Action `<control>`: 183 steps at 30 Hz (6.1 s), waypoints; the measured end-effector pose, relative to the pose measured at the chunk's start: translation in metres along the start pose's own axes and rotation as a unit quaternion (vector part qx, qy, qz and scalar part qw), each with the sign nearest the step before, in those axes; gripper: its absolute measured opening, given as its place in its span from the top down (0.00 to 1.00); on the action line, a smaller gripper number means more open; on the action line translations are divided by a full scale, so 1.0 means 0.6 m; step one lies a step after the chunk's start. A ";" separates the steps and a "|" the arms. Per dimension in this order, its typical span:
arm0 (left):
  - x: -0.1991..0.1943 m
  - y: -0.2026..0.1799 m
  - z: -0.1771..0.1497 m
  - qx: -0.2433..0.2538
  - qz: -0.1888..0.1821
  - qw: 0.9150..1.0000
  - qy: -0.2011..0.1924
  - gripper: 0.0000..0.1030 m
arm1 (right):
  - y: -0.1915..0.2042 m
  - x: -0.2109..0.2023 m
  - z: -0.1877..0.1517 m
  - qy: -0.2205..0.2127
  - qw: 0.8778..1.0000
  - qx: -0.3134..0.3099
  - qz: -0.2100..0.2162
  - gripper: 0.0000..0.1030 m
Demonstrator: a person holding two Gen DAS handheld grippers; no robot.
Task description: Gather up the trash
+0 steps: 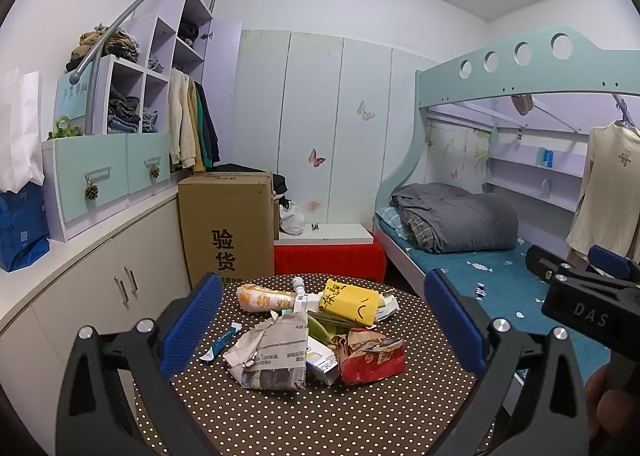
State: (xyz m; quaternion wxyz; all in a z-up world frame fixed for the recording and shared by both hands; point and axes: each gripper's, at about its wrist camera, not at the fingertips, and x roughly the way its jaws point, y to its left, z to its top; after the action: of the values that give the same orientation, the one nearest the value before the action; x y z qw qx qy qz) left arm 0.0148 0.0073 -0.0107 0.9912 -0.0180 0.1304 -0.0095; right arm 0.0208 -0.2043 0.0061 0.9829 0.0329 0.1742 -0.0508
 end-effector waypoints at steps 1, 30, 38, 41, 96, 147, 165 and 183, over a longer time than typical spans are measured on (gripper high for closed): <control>0.003 0.001 0.000 0.000 0.001 1.000 0.002 0.04 | 0.001 0.003 0.000 0.002 1.000 0.000 0.001 0.05; 0.221 0.109 -0.120 -0.009 0.042 0.983 0.176 0.04 | 0.056 0.281 -0.123 0.208 0.976 -0.018 0.058 0.06; 0.293 0.071 -0.147 0.021 0.053 0.977 0.204 0.04 | 0.075 0.315 -0.142 0.234 0.969 -0.017 0.071 0.05; 0.314 0.066 -0.145 0.033 0.067 0.977 0.198 0.04 | 0.081 0.320 -0.141 0.236 0.969 -0.017 0.073 0.06; 0.124 0.084 -0.023 -0.050 -0.069 0.992 0.092 0.95 | -0.032 0.239 -0.113 0.174 0.971 0.053 0.155 0.95; 0.223 -0.120 -0.009 -0.017 -0.222 0.967 0.126 0.95 | -0.184 0.305 -0.127 0.216 0.947 0.166 0.168 0.82; 0.404 -0.464 -0.102 0.028 -0.360 0.890 0.279 0.95 | -0.497 0.434 -0.281 0.289 0.903 0.319 -0.009 0.82; 0.566 -0.623 -0.301 0.150 -0.292 0.833 0.445 0.20 | -0.583 0.509 -0.456 0.330 0.829 0.450 -0.038 0.13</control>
State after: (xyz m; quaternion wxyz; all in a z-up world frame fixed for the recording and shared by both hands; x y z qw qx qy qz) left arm 0.2906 -0.3800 -0.2583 0.7678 0.0995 0.5430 -0.3252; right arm 0.1742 -0.5561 -0.3723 0.7404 0.4800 0.4471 -0.1468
